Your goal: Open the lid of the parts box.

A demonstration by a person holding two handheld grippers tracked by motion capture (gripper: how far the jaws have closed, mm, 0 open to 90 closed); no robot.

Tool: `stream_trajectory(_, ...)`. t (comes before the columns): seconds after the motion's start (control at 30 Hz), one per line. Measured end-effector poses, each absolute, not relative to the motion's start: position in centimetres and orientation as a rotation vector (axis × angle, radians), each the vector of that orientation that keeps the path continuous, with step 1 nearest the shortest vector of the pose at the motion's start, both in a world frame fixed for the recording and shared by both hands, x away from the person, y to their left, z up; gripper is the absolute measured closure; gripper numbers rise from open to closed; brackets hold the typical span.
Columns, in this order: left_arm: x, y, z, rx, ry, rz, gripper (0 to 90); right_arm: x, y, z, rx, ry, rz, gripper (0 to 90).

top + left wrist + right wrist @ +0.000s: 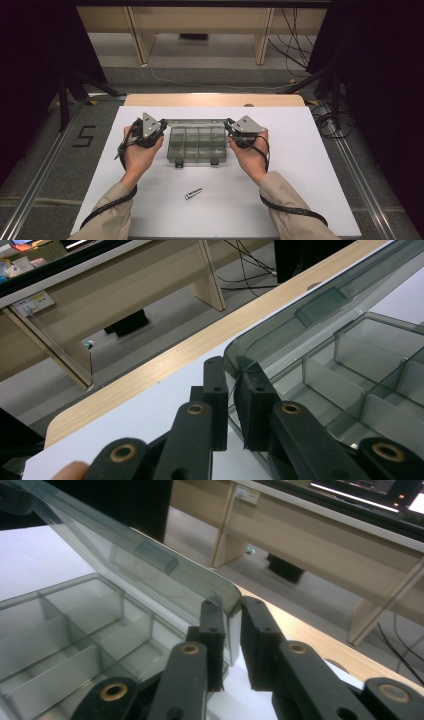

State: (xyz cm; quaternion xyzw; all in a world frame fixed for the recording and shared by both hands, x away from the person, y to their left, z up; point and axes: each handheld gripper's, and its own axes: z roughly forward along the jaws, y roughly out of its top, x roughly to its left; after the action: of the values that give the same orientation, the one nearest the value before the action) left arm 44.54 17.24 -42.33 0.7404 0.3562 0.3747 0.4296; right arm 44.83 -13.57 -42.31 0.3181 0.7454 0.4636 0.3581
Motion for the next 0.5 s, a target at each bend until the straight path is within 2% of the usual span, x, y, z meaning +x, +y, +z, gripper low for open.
stream_trajectory(0.5,45.58,17.25,-41.77,1.824,0.938,0.905,84.5,45.74,-13.09,-41.61,0.887,1.901,1.167,84.2)
